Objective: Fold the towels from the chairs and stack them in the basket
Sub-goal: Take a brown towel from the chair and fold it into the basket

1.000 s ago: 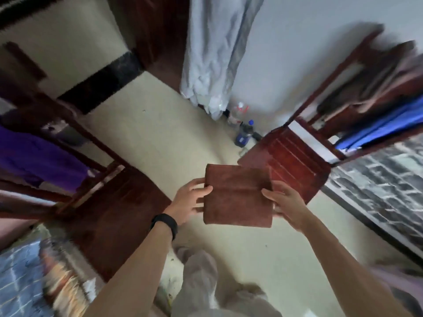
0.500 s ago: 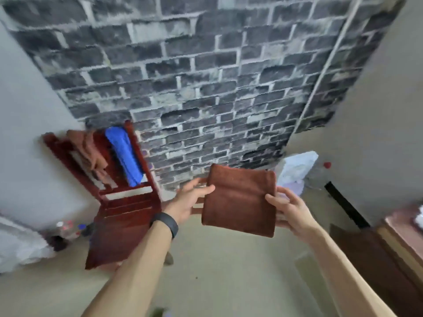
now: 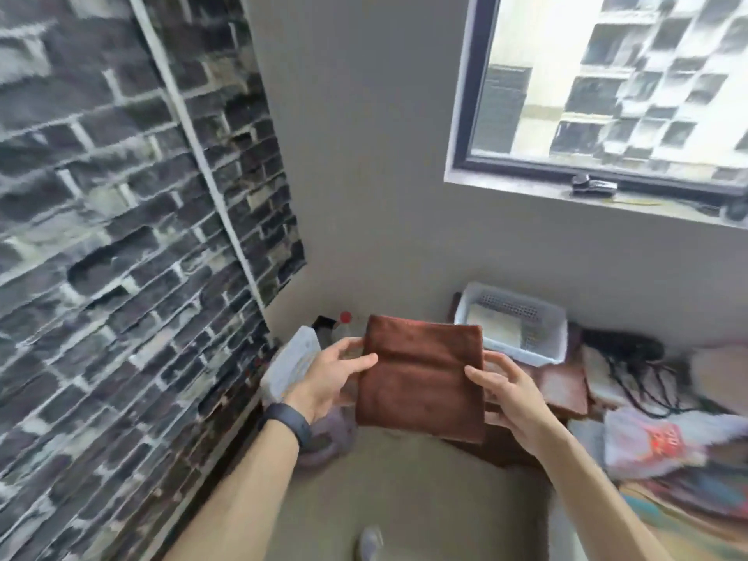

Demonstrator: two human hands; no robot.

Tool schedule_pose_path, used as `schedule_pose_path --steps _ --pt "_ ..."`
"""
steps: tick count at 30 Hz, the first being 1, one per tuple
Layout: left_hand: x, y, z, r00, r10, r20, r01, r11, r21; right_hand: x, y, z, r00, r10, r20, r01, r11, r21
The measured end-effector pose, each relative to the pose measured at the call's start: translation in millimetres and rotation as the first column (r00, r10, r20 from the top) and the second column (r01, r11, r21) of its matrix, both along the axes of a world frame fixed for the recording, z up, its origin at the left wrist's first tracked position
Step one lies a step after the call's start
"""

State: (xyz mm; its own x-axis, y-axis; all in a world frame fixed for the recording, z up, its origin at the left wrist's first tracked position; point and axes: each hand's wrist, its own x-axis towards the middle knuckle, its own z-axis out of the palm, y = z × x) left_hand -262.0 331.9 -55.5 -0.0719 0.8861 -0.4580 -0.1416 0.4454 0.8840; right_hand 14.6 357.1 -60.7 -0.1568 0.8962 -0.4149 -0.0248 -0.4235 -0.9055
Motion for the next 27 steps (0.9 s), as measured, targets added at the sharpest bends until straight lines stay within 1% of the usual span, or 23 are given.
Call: schedule_pose_path --steps 3,6,13,17,21,24,27 --pt "16 71 -14 0.991 -0.130 0.002 0.130 0.991 -0.030 20 41 -10 0.993 -0.119 0.027 0.119 0.993 -0.017" --pt "35 132 -27 0.974 -0.224 0.017 0.225 0.972 -0.069 36 74 -21 0.976 -0.212 0.052 0.215 0.976 -0.046" --pt "84 240 -71 0.912 -0.411 0.010 0.404 0.891 -0.209 72 136 -60 0.924 -0.365 0.117 0.381 0.909 -0.170" --pt "114 291 -104 0.896 -0.443 -0.012 0.420 0.857 -0.299 94 179 -93 0.909 -0.384 0.162 0.414 0.873 -0.256" --pt "149 349 -136 0.905 -0.416 -0.088 0.359 0.859 -0.366 120 246 -131 0.911 -0.360 0.200 0.408 0.856 -0.319" --pt "175 392 -166 0.898 -0.404 -0.177 0.296 0.850 -0.436 141 299 -161 0.908 -0.344 0.238 0.412 0.839 -0.357" --pt "196 433 -211 0.848 -0.442 -0.292 0.269 0.834 -0.482 159 348 -193 0.911 -0.320 0.259 0.403 0.824 -0.398"
